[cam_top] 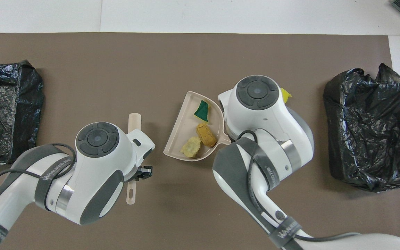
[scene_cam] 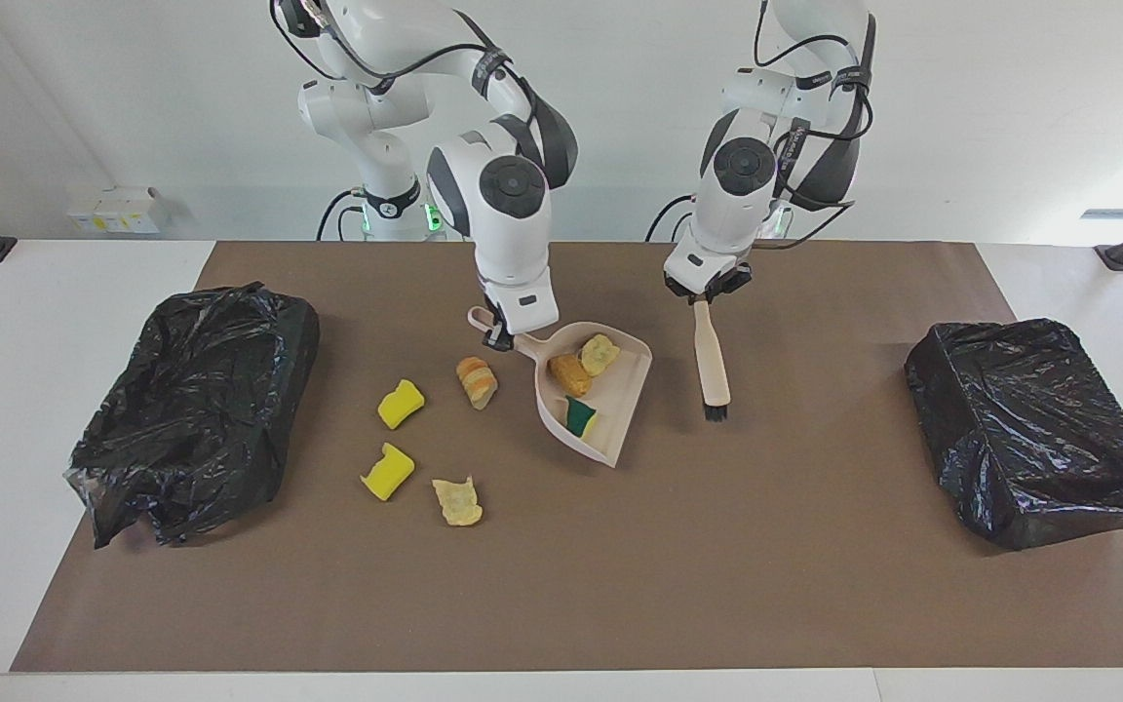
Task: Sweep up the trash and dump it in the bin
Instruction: 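Carry the loaded dustpan with the right gripper over the nearby trash bin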
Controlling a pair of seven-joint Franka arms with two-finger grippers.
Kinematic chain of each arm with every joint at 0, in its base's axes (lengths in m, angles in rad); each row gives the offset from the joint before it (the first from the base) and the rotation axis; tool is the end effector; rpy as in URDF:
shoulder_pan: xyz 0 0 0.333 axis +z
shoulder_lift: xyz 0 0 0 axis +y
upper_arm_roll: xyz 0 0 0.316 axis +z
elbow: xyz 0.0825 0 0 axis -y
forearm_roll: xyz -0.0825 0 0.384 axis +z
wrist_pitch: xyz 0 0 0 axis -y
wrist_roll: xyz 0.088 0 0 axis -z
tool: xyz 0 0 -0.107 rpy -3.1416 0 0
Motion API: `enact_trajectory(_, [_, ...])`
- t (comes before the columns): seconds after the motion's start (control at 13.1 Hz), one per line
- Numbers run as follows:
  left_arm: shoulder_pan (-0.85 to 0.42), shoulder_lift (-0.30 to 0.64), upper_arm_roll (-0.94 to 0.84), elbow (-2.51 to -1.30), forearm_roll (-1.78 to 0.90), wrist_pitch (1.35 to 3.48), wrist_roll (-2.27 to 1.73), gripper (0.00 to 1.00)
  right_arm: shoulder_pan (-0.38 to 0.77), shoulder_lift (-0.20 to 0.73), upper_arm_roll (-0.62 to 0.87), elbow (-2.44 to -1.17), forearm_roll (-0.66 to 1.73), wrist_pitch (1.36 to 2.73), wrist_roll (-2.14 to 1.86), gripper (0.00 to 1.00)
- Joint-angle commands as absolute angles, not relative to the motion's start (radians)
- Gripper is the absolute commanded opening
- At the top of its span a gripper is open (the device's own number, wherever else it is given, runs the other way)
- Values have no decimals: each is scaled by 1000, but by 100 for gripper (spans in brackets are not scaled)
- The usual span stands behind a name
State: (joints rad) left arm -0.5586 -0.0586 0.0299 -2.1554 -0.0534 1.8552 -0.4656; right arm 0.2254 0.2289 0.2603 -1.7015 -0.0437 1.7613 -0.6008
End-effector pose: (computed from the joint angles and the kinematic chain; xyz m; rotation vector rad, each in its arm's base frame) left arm 0.4273 -0.2543 0.4070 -3.0491 0.0643 0.3627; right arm 0.5448 0.2711 0.4480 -2.6506 -1.6187 0.2489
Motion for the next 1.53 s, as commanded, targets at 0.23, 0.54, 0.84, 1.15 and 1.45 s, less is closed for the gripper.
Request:
enact_trajectory(0.23, [-664,-194,25,-2314,-210,1912,-518,0,39,115,262,-1655,14,1626,-685,0])
enact_trajectory(0.54, [-857,-206,23,-2430,-219,2126,-826,0,-209,104,258,-1606,38,1520,-927,0])
enact_trajectory(0.84, [-933,-210,23,-2517,-230,2214,-845,0,-427,95,247,-1600,-11,1465,-1217,0])
enact_trajectory(1.15, [-913,-212,28,-2536,-256,2232,-832,0,-580,91,244,-1600,-187,1524,-1380,0])
enact_trajectory(1.45, [-855,-160,31,-2469,-265,2223,-776,100,-601,89,212,-1617,-397,1647,-1543,0])
